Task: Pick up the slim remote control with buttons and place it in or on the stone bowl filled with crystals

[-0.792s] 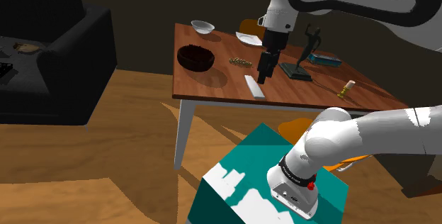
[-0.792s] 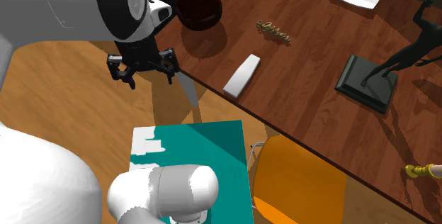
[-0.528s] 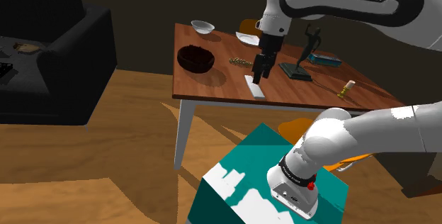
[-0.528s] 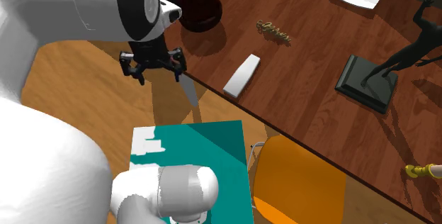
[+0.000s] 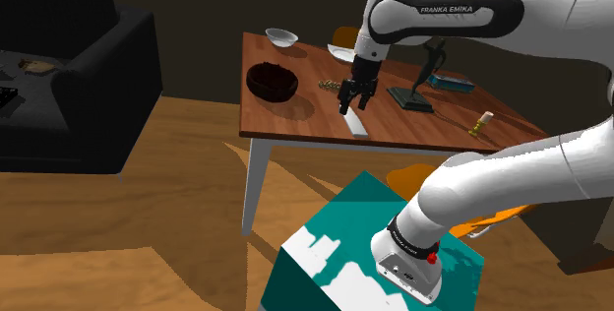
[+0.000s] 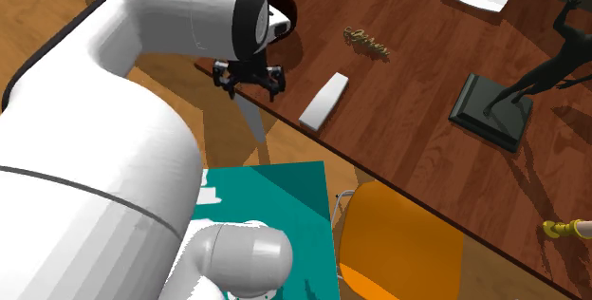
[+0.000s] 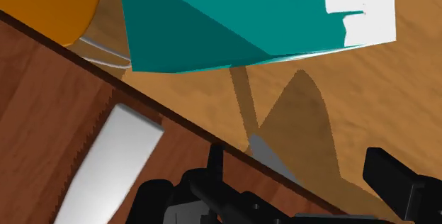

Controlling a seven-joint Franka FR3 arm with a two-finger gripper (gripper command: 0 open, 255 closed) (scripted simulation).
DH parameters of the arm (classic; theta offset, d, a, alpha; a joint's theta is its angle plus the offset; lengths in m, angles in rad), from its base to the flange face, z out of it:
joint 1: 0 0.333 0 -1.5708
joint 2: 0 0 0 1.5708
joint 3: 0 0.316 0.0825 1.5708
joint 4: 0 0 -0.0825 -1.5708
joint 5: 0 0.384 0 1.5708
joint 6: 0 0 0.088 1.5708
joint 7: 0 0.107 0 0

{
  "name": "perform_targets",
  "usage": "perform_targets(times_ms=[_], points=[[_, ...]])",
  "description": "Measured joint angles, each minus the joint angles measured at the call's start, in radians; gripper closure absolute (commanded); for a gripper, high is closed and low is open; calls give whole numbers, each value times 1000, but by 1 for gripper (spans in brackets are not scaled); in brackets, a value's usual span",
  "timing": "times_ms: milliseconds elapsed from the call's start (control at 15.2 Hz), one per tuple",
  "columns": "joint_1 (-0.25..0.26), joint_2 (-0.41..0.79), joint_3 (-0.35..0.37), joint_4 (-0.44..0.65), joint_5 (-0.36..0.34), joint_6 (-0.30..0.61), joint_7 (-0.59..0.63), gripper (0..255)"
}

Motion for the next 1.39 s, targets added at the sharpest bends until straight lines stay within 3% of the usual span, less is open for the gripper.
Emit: perform_targets(times_ms=[990, 1386], points=[[-181, 358, -132, 73, -64, 401, 144, 0], [-214, 448, -166, 75, -62, 515, 169, 0]])
